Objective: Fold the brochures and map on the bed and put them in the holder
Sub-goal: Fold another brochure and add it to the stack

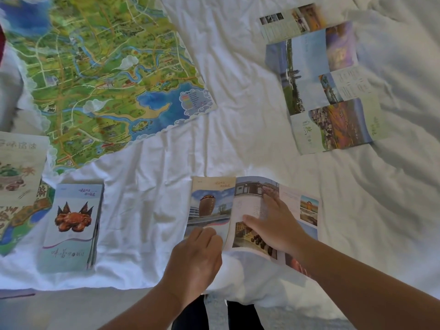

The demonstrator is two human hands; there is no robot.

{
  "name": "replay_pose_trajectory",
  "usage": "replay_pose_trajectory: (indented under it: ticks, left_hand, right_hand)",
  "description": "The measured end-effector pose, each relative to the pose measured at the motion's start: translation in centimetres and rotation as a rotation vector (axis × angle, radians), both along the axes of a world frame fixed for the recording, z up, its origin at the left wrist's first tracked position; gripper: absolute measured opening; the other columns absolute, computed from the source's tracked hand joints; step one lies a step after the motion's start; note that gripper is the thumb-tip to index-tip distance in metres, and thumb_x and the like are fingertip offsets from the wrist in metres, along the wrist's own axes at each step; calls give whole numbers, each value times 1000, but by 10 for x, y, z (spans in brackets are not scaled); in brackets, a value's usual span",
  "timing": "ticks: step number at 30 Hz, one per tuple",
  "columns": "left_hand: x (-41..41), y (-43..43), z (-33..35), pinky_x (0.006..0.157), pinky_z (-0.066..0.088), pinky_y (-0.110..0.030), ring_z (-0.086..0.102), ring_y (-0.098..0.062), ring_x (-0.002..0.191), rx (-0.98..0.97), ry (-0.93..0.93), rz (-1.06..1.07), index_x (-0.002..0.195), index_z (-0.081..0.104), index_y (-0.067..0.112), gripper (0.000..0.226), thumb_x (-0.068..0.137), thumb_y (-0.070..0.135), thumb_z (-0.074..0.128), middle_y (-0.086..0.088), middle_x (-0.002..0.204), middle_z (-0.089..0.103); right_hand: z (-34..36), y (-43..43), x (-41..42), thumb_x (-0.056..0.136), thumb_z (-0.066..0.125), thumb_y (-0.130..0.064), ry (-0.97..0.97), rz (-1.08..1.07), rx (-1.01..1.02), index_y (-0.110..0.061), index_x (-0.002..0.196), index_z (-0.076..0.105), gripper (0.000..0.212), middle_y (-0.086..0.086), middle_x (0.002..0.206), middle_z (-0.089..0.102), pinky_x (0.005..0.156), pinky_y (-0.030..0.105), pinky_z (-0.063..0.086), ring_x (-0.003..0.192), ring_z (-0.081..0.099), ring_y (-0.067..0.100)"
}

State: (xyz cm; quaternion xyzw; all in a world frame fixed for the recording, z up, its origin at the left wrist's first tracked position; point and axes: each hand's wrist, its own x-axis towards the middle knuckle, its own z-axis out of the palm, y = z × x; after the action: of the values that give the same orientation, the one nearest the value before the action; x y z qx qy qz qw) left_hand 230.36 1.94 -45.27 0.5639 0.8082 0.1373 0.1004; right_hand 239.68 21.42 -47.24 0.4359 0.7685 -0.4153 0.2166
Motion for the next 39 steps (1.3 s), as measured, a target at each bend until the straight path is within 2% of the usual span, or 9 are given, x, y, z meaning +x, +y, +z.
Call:
replay_pose_trajectory:
  ticks: [8,14,18,22,25,28,30,34,39]
  left_hand:
    - [-4,2,5,29,20,-21,38,-16,46,11,69,16,57,48,12,35,43,-12,70,1,60,45]
    - [-6,10,18,27,37,-27,59,-17,55,111,35,84,64,56,7,23,61,-9,73,-2,77,65]
    - [-9,14,24,29,39,-25,66,-17,63,151,-21,61,69,55,6,13,81,5,51,-4,89,70]
    - [-4,15,29,34,36,-18,69,-16,72,185,-96,4,82,45,12,5,87,12,46,-7,103,72]
    - [2,16,28,40,37,-17,71,-15,83,184,-112,-46,84,37,16,11,88,13,47,-8,111,71]
    - [9,15,25,39,39,-18,71,-15,92,161,-105,-121,81,46,13,14,84,6,58,-9,115,70]
    - [14,15,22,39,44,-19,70,-16,98,122,-101,-161,75,58,8,17,74,0,73,-9,115,70]
    - [28,17,12,43,52,-25,66,-17,110,105,-129,-230,79,57,10,18,75,-1,70,-9,118,69]
    - [43,22,1,50,55,-24,62,-16,116,73,-145,-315,88,47,14,9,85,7,52,-8,122,66]
  right_hand:
    - [-1,-20,1,82,49,-68,-160,168,63,-36,151,11,85,-1,164,-1,115,62,16,150,1,33]
    - [0,-21,-1,81,50,-67,-65,145,-32,-39,154,8,89,-19,163,-8,117,55,21,151,3,25]
    - [3,-23,-5,86,47,-67,14,145,-46,-37,155,9,84,-19,163,-7,115,47,24,150,6,17]
    - [7,-23,-4,95,44,-54,103,162,-98,-43,153,11,68,-9,164,9,113,41,30,147,21,18]
    - [5,-23,-2,101,41,-30,183,138,-136,-45,153,14,60,-6,156,31,91,30,41,129,44,18]
    - [1,-19,0,101,37,-13,312,-88,-293,-36,149,32,54,-5,142,50,89,25,45,122,51,16]
    - [0,-13,1,103,35,-15,351,-310,-389,-29,142,46,43,-4,136,57,100,31,45,124,54,17]
    - [0,-1,10,104,32,-33,329,-538,-354,-30,107,65,33,-6,104,69,90,35,48,102,63,15]
    - [-2,10,26,103,36,-26,244,-346,-116,-24,129,48,29,6,110,64,75,30,46,87,61,11]
